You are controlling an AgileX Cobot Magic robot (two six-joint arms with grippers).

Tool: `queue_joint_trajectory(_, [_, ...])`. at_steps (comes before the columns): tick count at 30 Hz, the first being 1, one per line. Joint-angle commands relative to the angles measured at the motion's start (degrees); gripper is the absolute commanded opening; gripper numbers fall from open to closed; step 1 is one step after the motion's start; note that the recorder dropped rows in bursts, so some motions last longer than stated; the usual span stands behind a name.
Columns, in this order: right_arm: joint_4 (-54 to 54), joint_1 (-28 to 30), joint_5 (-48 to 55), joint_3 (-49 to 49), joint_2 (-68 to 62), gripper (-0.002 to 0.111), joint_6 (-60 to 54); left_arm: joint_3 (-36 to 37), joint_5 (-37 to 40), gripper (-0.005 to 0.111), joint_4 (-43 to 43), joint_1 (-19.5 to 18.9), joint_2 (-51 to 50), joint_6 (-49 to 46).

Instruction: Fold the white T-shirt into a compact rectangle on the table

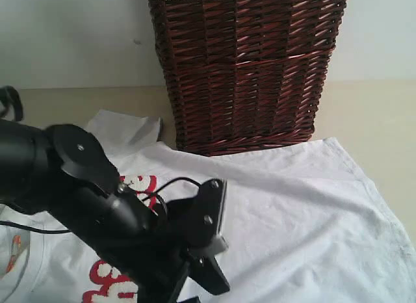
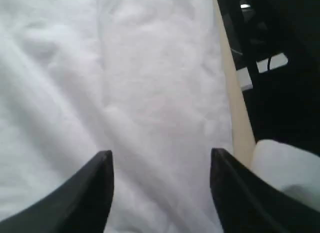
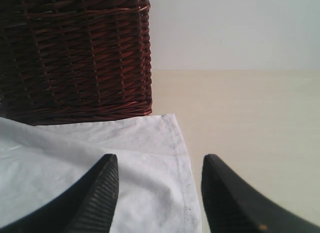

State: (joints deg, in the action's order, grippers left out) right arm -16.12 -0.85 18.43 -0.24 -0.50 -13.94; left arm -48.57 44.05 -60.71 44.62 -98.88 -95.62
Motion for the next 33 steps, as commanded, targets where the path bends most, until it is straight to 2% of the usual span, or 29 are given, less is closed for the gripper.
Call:
queue_joint_trajectory(1, [-0.05, 0.16, -0.5, 0.24, -0.09, 0.051, -0.51, -0.22, 6.13, 0.056, 5.33, -3.14, 5.19, 12.15])
queue_joint_trajectory(4, [-0.05, 0.16, -0.5, 0.24, -0.09, 0.051, -0.51, 0.43, 16.91, 0.056, 9.61, -4.1, 8.0, 18.73])
queue_joint_trajectory(7, [-0.05, 0.16, -0.5, 0.24, -0.09, 0.051, -0.51, 2.77, 25.91, 0.053, 10.36, -4.1, 9.33, 19.87])
queue_joint_trajectory(11, [-0.05, 0.16, -0.5, 0.24, -0.09, 0.051, -0.51, 8.06, 25.91, 0.052, 7.73, -3.85, 9.47, 18.99])
queue_joint_trajectory(16, [-0.05, 0.16, -0.5, 0.24, -0.09, 0.051, -0.51, 13.33, 14.83, 0.052, 7.2, -0.26, 9.47, 18.12])
queue_joint_trajectory(24, [-0.05, 0.16, -0.5, 0.24, -0.09, 0.051, -0.51, 13.71, -0.74, 0.052, 9.2, 11.36, 9.47, 20.95])
queue_joint_trajectory(29, [-0.05, 0.16, -0.5, 0.24, -0.09, 0.051, -0.51, 13.93, -2.35, 0.052, 9.45, 17.87, 9.47, 22.72])
queue_joint_trajectory(33, [-0.05, 0.16, -0.5, 0.24, -0.09, 0.051, -0.51, 13.93, -3.71, 0.052, 8.77, 21.13, 9.15, 22.97])
